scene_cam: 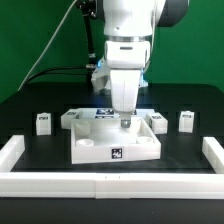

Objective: Assemble one leg

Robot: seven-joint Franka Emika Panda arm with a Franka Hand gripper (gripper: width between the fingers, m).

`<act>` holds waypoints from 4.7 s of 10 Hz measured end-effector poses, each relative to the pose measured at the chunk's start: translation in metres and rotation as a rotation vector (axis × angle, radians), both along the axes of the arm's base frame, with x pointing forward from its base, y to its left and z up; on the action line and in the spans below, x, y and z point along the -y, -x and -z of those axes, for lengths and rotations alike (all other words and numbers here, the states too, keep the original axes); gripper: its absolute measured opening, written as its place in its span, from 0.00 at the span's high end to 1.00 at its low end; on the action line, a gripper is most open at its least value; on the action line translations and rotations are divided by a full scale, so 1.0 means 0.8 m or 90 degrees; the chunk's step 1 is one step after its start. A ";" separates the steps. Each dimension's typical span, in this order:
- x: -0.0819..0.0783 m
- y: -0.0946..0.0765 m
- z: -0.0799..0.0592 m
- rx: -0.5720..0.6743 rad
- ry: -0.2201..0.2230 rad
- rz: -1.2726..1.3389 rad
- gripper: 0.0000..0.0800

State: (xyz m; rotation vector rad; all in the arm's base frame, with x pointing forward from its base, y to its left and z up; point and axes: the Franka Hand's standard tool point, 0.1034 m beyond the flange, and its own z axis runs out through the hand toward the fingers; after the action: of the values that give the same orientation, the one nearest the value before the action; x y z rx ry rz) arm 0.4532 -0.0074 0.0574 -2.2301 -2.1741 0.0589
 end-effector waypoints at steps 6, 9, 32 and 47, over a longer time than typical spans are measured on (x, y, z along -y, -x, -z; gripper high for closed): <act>0.021 0.019 0.019 -0.020 -0.009 -0.051 0.19; 0.030 0.068 0.048 -0.034 -0.020 -0.103 0.19; -0.017 0.015 0.062 -0.007 -0.024 0.000 0.92; -0.088 -0.044 0.058 -0.004 -0.028 -0.023 0.24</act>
Offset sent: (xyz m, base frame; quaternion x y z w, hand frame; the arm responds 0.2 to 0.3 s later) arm 0.0000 0.0000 0.0000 0.0000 0.0000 0.0000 1.0000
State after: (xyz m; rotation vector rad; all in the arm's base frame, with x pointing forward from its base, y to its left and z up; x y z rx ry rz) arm 0.4888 0.0626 0.0107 -2.1661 -2.1901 0.0182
